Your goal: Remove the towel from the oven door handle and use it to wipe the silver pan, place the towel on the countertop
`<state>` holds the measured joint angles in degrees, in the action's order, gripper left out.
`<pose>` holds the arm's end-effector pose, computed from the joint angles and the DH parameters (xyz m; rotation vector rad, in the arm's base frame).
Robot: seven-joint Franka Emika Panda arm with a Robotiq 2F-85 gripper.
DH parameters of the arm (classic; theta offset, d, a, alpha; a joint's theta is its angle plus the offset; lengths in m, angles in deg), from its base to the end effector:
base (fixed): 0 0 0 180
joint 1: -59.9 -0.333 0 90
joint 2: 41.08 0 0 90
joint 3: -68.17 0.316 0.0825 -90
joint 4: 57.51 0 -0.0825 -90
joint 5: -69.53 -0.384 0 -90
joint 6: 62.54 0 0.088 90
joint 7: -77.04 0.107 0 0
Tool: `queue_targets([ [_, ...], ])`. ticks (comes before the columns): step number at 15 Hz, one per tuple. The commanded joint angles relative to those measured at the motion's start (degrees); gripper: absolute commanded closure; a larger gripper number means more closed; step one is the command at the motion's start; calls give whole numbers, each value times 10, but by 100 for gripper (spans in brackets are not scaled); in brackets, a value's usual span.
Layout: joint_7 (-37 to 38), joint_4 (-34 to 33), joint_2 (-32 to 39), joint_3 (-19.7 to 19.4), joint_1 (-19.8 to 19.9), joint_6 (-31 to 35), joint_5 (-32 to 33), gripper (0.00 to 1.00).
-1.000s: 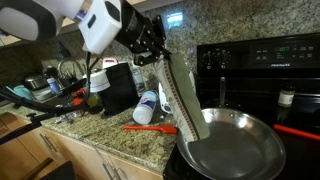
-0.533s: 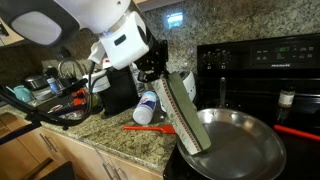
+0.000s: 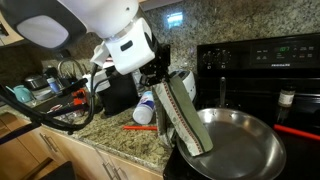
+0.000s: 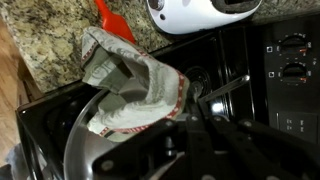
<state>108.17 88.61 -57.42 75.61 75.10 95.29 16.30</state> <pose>0.4470 -0.0937 0.4115 -1.8744 1.6817 -0.4489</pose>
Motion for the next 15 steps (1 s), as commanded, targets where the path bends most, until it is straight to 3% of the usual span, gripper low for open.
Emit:
queue_targets([
  [1,52,-27,47,-26,-30,66,9,99],
  [3,93,-44,82,-33,-31,134,13,99],
  [5,129,-60,118,-11,-4,180,12,99],
  [10,199,-96,226,-22,0,223,69,99],
  [12,242,-105,269,-44,-8,222,118,99],
  [15,317,-120,316,-106,-46,205,193,99],
])
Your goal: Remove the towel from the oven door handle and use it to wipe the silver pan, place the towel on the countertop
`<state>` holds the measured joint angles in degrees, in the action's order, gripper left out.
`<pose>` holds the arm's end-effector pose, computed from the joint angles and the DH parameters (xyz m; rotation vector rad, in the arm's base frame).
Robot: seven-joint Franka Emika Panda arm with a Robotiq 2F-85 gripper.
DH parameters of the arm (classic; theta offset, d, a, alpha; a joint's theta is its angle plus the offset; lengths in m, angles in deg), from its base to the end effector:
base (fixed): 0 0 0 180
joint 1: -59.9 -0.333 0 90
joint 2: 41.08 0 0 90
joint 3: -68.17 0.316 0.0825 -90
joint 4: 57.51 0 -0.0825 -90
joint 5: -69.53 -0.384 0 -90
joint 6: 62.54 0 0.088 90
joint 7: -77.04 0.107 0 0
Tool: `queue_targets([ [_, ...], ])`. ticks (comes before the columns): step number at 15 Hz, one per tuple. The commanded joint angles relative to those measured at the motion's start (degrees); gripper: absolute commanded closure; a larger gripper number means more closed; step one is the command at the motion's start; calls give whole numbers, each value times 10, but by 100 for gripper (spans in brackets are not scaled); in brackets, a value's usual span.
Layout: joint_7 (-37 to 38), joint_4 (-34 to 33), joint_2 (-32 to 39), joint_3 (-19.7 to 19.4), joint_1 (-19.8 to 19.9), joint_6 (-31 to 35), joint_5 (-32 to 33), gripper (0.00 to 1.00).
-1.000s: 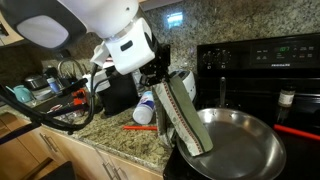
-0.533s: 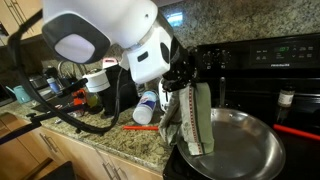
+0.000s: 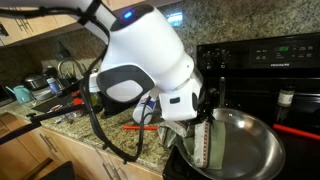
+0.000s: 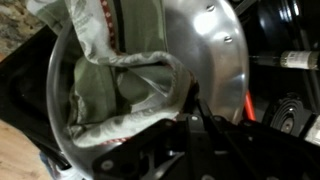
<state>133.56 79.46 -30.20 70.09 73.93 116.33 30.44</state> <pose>0.5060 -0.1640 0.2897 -1.6007 2.1891 -0.5497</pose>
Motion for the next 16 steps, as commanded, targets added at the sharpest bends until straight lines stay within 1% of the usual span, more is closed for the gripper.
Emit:
queue_targets([
  [1,90,-33,56,-81,-57,-10,76,99],
  [4,138,-54,79,-164,-120,-42,143,99],
  [5,158,-61,84,-201,-148,-64,172,99],
  [7,191,-78,91,-257,-193,-107,227,99],
  [10,247,-106,91,-314,-243,-191,297,99],
  [11,258,-114,89,-321,-250,-216,311,99],
  [12,281,-124,84,-297,-226,-238,345,99],
  [13,300,-132,84,-298,-227,-258,367,99],
  [14,317,-138,83,-290,-222,-264,382,99],
  [15,322,-142,79,-274,-210,-269,383,99],
  [16,312,-127,82,-263,-196,-241,387,96],
])
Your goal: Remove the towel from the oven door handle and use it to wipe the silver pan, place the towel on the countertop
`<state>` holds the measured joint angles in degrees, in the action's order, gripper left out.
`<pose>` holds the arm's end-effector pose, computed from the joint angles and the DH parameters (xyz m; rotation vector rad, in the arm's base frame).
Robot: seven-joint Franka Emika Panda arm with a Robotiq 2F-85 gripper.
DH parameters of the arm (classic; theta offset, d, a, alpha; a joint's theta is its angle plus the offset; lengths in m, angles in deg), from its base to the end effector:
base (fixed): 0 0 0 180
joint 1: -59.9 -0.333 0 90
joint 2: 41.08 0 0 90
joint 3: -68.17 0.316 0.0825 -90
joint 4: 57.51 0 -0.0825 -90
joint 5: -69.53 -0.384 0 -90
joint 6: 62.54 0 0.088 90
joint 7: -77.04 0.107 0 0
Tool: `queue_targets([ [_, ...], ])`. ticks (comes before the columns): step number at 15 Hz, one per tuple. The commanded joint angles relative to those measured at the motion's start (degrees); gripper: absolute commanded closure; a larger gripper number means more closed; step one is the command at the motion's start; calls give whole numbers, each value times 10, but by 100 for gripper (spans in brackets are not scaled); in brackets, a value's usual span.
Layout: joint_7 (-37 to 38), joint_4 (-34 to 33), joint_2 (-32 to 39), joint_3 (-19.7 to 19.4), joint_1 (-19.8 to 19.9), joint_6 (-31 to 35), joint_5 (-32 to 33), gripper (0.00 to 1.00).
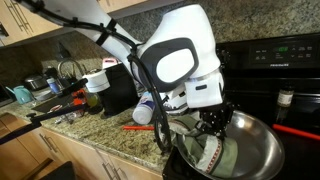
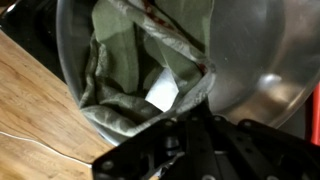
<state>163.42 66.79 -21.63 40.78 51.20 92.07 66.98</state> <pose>0.5559 -0.1844 0.2758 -1.8850 2.4522 -0.4058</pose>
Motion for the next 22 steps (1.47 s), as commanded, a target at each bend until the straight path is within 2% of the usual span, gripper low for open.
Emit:
queue_targets([
  [1,20,-5,-4,35,34,-3,24,96],
  [6,26,-18,20,41,33,-2,36,99],
  [14,-10,-109,121,115,61,-54,22,99],
  [17,-17,-149,143,120,65,-90,27,99],
  [22,-40,-191,124,107,75,-161,48,99],
])
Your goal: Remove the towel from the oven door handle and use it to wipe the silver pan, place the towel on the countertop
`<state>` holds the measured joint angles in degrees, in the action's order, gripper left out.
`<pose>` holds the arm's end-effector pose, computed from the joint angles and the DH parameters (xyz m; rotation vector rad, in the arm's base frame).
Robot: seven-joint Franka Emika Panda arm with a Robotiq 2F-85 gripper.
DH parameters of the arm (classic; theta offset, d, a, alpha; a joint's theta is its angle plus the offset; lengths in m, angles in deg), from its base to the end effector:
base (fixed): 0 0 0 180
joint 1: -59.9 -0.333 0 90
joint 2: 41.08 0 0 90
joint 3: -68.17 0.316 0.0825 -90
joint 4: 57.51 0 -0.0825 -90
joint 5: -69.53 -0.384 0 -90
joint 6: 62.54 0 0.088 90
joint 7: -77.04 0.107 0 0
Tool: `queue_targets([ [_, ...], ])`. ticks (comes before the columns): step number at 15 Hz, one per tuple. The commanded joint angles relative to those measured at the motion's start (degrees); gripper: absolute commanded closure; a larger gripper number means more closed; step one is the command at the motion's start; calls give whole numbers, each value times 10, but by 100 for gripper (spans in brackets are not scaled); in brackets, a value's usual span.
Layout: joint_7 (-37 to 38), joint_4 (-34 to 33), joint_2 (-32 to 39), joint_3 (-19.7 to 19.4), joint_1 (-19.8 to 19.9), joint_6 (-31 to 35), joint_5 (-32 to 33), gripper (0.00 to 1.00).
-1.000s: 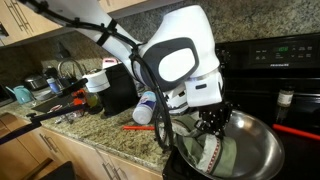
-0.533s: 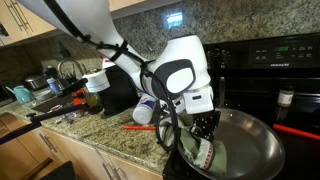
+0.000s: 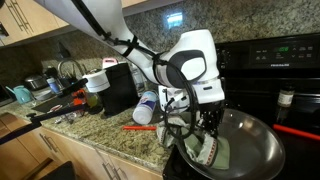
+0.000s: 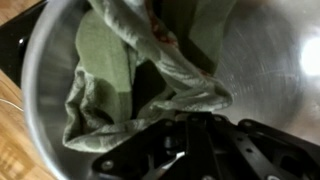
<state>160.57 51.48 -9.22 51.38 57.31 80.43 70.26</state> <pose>0.6206 -0.1469 0.2221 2.0612 -2.2296 0.2120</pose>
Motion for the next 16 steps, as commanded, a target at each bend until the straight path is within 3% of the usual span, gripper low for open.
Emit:
queue_targets([
  [1,-9,-47,0,-2,16,-53,20,99],
  [10,-15,-137,12,-1,69,-168,22,99],
  [16,-69,-179,21,14,92,-261,25,99],
])
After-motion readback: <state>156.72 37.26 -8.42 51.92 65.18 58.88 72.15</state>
